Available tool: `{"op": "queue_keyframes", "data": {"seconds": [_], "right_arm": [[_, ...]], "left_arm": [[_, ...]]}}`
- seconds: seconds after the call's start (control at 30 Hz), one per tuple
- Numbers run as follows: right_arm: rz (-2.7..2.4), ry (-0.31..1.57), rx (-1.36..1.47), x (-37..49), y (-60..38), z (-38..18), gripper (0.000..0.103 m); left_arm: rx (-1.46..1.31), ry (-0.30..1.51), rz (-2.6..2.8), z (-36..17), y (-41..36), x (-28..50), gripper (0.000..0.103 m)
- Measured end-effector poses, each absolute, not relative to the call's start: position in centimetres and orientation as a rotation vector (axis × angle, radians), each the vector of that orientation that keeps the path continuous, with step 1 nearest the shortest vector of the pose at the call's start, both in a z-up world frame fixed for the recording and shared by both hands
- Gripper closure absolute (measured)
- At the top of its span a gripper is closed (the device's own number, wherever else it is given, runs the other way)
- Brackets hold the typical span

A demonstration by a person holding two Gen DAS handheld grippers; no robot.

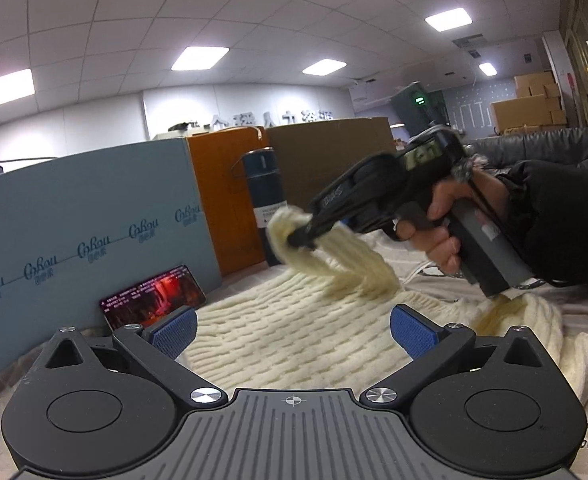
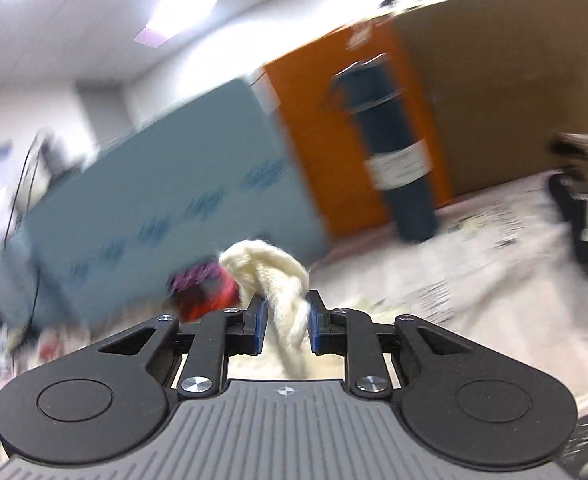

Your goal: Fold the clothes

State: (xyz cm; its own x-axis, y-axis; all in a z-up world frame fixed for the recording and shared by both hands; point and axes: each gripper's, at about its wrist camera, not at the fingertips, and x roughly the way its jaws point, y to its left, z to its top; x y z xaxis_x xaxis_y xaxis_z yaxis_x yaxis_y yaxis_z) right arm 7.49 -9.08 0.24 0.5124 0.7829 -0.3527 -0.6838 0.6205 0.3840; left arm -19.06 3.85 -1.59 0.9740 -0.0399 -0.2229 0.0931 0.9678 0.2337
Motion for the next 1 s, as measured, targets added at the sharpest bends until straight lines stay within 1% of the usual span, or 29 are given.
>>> {"op": "queue_keyframes", "data": {"seconds": [0.07,0.1,0.13,0.17,0.2,0.23,0.37,0.4,0.43,0.53,0.73,0.87,1.0], "right_arm": [[0.910,0.572,0.107,6.7,-6.7,-0.4,0.080],[0.910,0.591,0.056,6.3,-5.6,-0.7,0.072],[0.914,0.611,0.007,6.1,-4.7,-1.1,0.055],[0.926,0.623,-0.029,5.8,-4.1,-1.5,0.047],[0.940,0.625,-0.056,5.4,-3.8,-1.8,0.030],[0.953,0.625,-0.080,5.1,-3.5,-2.0,0.020],[0.977,0.618,-0.159,4.0,-2.5,-2.1,0.010],[0.984,0.626,-0.178,4.0,-2.3,-2.3,0.005],[0.989,0.638,-0.195,4.0,-2.0,-2.5,0.003],[0.983,0.635,-0.221,3.5,-1.9,-2.3,0.003],[1.001,0.531,-0.135,2.2,-4.7,1.6,0.003],[1.039,0.361,-0.118,-0.3,-9.8,3.0,0.000],[1.167,0.108,-0.215,-3.8,-16.3,2.2,0.000]], "left_arm": [[0.242,0.222,-0.077,-1.7,3.9,-19.0,0.000],[0.240,0.226,-0.083,-1.7,3.9,-18.9,0.000],[0.239,0.229,-0.087,-1.7,3.8,-18.8,0.000],[0.242,0.231,-0.084,-1.8,3.8,-18.8,0.000],[0.242,0.231,-0.083,-1.7,3.8,-18.8,0.000],[0.243,0.231,-0.081,-1.7,3.8,-18.8,0.000],[0.248,0.232,-0.073,-1.7,3.7,-18.8,0.000],[0.251,0.232,-0.072,-1.7,3.7,-18.7,0.000],[0.253,0.232,-0.070,-1.7,3.7,-18.7,0.000],[0.243,0.230,-0.060,-1.8,3.9,-18.8,0.000],[0.192,0.206,-0.026,-1.6,5.0,-19.2,0.000],[0.187,0.154,-0.040,-1.5,5.1,-20.1,0.000],[0.223,0.114,-0.051,-1.4,4.6,-21.2,0.000]]}}
